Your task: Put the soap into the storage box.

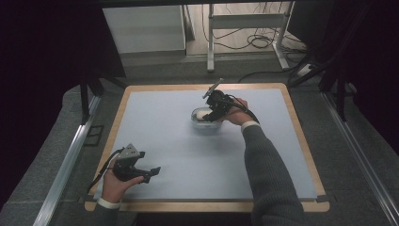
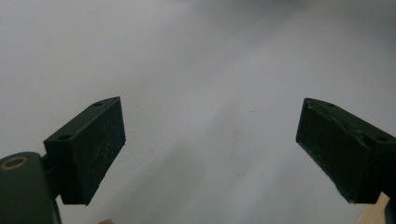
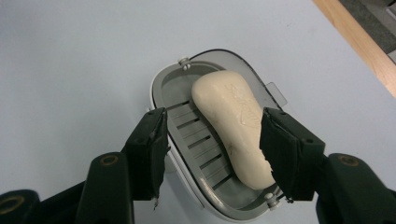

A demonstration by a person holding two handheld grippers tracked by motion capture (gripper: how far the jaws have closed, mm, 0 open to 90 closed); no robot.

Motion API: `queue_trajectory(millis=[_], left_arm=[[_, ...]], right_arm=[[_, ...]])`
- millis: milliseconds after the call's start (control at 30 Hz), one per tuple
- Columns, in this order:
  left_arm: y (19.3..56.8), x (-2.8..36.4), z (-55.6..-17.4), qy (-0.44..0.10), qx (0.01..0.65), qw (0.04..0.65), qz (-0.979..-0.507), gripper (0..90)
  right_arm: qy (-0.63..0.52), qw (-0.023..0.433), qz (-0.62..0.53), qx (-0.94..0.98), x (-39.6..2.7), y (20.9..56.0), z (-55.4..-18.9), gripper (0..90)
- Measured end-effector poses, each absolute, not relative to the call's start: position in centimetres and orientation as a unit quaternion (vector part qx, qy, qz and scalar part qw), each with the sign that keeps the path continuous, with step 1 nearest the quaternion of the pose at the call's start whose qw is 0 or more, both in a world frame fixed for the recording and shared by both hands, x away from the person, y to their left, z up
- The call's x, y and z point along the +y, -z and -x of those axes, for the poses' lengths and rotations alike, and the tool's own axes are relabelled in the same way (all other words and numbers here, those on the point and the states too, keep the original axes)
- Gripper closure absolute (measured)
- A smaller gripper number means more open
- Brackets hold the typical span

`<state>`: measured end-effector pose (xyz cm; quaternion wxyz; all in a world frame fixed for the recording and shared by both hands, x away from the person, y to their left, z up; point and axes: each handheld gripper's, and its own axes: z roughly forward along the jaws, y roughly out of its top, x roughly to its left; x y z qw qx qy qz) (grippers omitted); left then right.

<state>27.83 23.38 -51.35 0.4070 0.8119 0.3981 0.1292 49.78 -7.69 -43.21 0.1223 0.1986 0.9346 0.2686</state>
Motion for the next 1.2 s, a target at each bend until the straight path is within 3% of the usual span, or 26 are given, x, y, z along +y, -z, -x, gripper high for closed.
queue_trajectory(millis=[667,1200], left_arm=[[51.5,23.1,-27.8,-0.127,0.397,0.404,-0.814,8.7],[51.5,23.1,-27.8,-0.132,0.402,0.401,-0.813,8.7]], right_arm=[[-0.321,0.145,-0.265,0.898,-12.2,43.5,-45.3,36.6],[-0.366,0.164,-0.322,0.857,-19.0,46.7,-38.3,34.6]])
